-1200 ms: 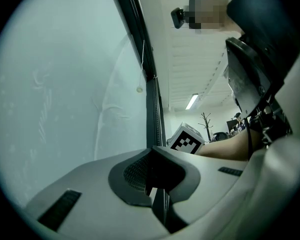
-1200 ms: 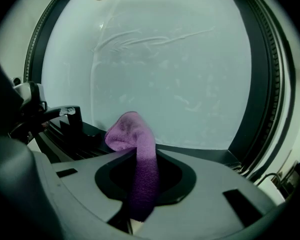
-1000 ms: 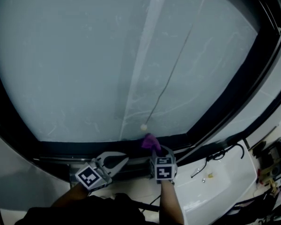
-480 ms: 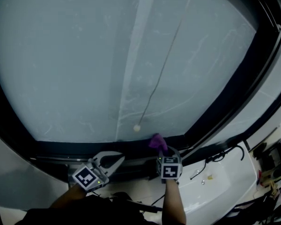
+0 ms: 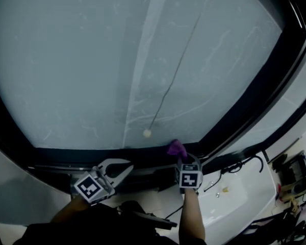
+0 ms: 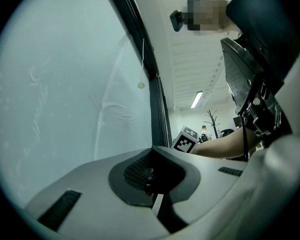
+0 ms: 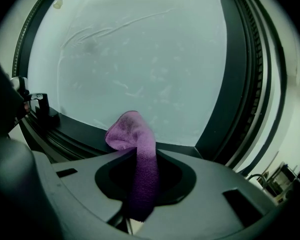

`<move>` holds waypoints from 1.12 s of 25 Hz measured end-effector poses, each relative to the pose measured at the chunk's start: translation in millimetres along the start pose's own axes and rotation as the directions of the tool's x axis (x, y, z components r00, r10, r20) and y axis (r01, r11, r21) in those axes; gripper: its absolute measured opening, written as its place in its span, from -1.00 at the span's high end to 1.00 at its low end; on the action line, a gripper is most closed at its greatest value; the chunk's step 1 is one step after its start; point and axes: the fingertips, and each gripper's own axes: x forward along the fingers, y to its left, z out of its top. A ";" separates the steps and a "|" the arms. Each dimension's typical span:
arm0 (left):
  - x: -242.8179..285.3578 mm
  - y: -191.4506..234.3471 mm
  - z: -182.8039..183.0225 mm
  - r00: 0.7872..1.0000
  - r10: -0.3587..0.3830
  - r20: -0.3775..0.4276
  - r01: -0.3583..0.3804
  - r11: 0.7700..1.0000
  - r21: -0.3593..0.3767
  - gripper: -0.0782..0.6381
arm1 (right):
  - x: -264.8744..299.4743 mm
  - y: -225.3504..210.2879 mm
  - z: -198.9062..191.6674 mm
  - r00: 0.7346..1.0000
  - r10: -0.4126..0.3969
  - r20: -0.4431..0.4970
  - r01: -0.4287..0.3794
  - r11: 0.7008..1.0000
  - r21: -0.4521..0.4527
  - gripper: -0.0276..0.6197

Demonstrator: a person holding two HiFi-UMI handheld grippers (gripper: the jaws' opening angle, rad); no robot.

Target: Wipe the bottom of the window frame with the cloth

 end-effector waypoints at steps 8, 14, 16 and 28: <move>-1.0 0.7 -0.5 0.999 -0.038 -0.020 0.038 0.999 -0.030 0.77 | 7.0 -29.5 -8.5 0.999 -0.035 -0.025 0.036 0.998 0.044 0.67; 0.9 2.9 -0.7 0.999 -0.027 -0.024 0.025 0.998 -0.062 0.77 | 8.6 -52.8 -8.8 0.995 -0.090 -0.035 0.091 0.995 0.031 0.67; 0.9 2.0 -1.5 0.999 -0.017 -0.029 0.015 0.999 -0.047 0.77 | 9.7 -59.5 -14.0 0.994 -0.103 -0.040 0.104 0.994 0.042 0.67; -0.6 4.7 -2.5 0.999 0.002 -0.038 -0.006 0.995 -0.095 0.77 | 13.3 -94.6 -29.0 0.980 -0.194 -0.053 0.200 0.970 0.141 0.67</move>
